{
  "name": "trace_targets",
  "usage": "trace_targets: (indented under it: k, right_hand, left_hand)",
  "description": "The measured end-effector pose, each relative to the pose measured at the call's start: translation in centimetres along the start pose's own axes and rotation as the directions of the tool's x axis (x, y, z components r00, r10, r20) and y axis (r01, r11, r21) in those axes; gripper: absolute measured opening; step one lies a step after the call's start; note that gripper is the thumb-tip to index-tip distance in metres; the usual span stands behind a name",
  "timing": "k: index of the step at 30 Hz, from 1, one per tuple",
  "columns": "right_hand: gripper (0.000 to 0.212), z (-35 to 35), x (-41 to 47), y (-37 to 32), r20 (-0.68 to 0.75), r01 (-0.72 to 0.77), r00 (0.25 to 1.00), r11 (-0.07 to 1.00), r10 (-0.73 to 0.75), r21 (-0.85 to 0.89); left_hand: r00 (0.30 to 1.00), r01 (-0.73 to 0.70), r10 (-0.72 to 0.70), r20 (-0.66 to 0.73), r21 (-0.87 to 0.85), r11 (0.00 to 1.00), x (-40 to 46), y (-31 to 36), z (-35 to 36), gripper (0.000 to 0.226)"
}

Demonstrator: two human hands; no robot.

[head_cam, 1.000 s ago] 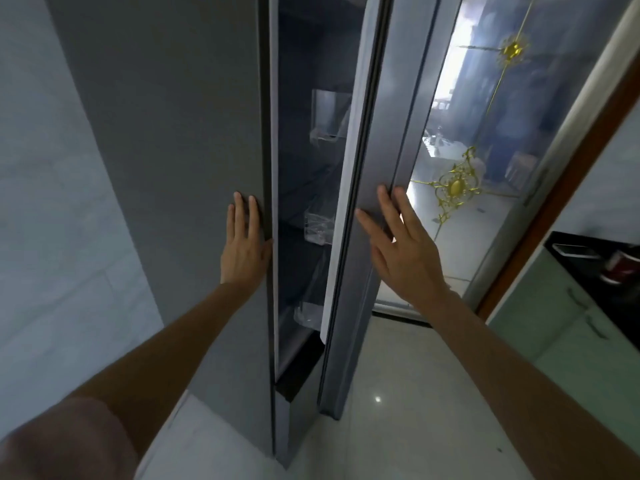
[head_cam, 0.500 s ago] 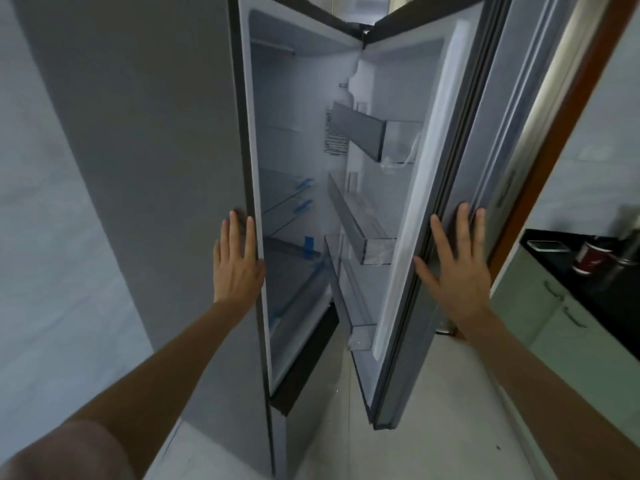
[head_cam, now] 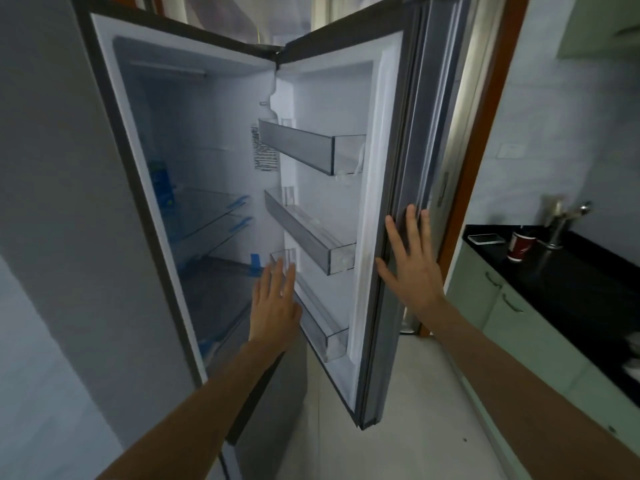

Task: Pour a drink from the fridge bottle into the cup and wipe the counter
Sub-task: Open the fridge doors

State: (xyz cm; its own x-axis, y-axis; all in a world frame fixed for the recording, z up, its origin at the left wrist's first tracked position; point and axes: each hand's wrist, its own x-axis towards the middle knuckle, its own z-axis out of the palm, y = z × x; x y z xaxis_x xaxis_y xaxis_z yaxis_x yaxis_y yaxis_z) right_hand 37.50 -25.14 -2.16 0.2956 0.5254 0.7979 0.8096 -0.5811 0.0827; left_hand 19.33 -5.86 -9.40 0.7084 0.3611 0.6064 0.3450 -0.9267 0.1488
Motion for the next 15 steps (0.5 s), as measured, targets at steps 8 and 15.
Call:
trace_targets:
  k: [8, 15]
  right_hand:
    - [0.074, 0.0, 0.2, 4.0, 0.092, -0.061, 0.994, 0.998, 0.061, -0.003]
    - [0.072, 1.3, 0.5, 7.9, 0.131, -0.154, 0.980, 0.988, 0.149, 0.031]
  left_hand:
    - [0.976, -0.154, 0.179, 0.124, -0.190, 0.970, -0.3, 12.4, 7.3, 0.082]
    - [0.928, -0.236, 0.295, 0.227, -0.251, 0.939, 1.7, 17.5, 12.4, 0.072]
